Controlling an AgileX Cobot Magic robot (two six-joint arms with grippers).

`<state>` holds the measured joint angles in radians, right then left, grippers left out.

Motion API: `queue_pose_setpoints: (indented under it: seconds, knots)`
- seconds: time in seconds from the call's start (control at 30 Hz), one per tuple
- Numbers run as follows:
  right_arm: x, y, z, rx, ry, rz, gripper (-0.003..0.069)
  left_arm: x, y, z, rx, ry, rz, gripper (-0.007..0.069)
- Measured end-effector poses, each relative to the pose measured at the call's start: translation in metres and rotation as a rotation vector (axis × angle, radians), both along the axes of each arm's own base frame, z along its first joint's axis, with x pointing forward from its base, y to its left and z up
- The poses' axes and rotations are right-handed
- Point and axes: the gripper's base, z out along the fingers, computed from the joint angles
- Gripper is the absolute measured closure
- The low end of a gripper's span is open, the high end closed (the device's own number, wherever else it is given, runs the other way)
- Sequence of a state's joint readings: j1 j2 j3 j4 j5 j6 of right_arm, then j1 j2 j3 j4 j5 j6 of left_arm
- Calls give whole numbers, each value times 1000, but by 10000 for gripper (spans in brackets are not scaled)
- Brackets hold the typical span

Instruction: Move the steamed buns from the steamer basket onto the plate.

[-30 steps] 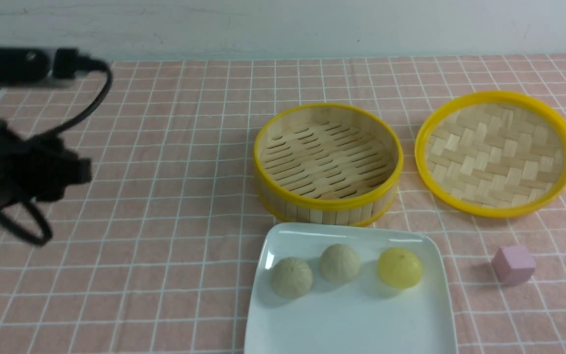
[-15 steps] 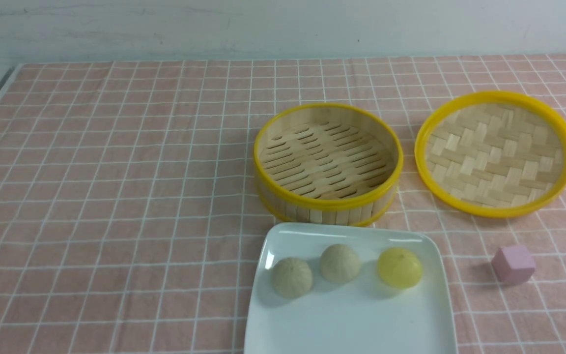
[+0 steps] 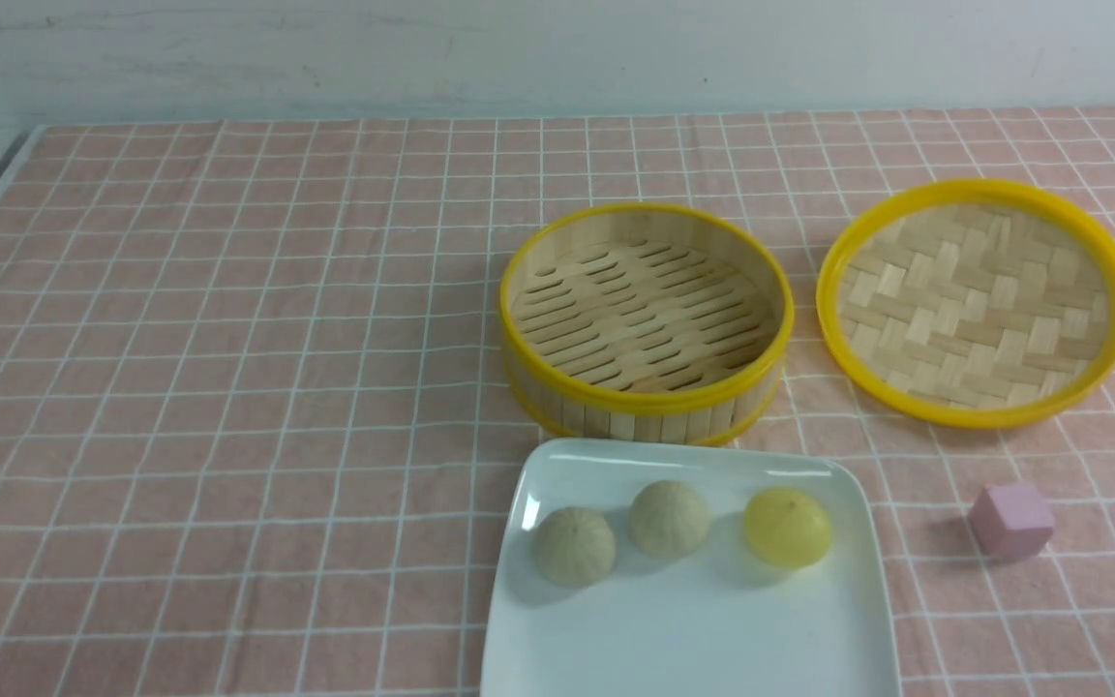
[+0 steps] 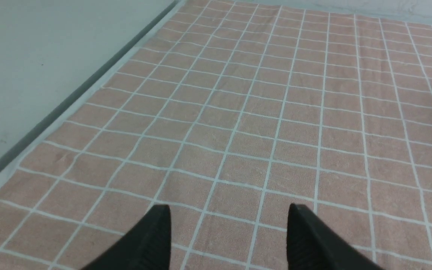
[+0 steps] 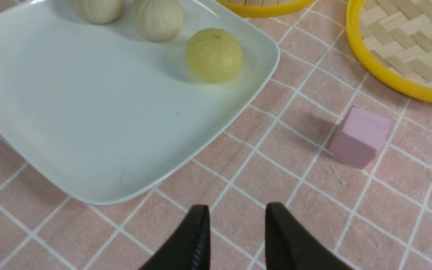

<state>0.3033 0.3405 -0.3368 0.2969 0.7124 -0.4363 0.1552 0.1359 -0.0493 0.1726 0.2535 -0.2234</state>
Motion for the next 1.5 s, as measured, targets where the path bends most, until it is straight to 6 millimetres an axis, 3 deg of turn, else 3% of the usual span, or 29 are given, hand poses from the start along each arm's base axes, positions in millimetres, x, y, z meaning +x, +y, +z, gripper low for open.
queue_pose_setpoints:
  seconds: [0.47,1.5]
  knots:
    - [0,0,0,0,0,0,423,-13,0,-27,-50,58,33,202]
    - [0,0,0,-3,0,0,423,-13,0,-27,-14,64,25,204]
